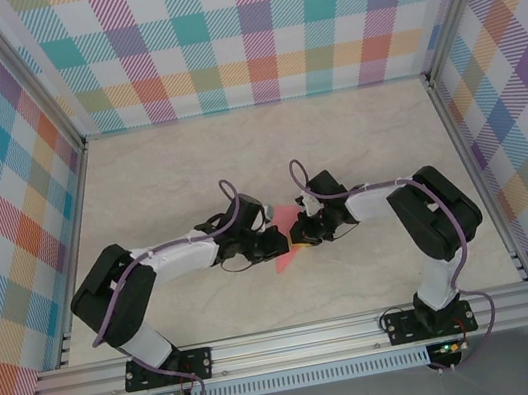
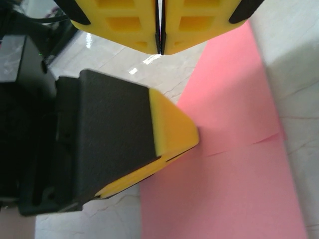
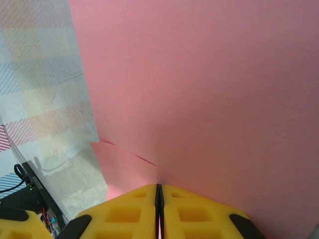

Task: Fold a paper plane with a square sheet of paper (pick it up from the middle)
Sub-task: Third fold the triangle at the center of the table.

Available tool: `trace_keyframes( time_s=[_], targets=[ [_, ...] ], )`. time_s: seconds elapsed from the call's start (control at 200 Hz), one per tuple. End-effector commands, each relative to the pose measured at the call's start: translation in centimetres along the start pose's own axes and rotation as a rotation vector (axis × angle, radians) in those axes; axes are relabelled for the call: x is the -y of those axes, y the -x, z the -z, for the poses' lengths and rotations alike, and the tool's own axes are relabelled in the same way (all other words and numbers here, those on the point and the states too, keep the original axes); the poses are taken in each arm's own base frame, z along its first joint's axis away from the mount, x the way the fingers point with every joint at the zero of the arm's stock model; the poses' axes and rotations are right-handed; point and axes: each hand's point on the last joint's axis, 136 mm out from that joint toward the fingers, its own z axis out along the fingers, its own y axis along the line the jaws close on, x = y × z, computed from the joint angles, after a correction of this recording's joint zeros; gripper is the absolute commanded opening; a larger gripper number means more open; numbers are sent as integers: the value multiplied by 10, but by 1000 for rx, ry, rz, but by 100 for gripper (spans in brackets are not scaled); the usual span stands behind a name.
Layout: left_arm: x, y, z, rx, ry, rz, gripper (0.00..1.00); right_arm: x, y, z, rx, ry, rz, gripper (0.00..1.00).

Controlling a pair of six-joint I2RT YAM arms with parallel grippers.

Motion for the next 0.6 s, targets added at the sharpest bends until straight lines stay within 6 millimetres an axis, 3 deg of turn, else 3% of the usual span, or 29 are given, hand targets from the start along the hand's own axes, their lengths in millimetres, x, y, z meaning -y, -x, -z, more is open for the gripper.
trace_keyframes(
  time_s=[0.0,0.33,0.595],
  targets=[
    [7,-1,-12,-54,-92,63,11,27,-5,-8,-8,-102,-41,11],
    [-39,-23,-22,-108,45,139,12,32,-8,-8,-16,-123,-52,12],
    [-62,-48,-19,-161,95,167,12,36,-8,-7,-12,-147,-59,12]
  ],
)
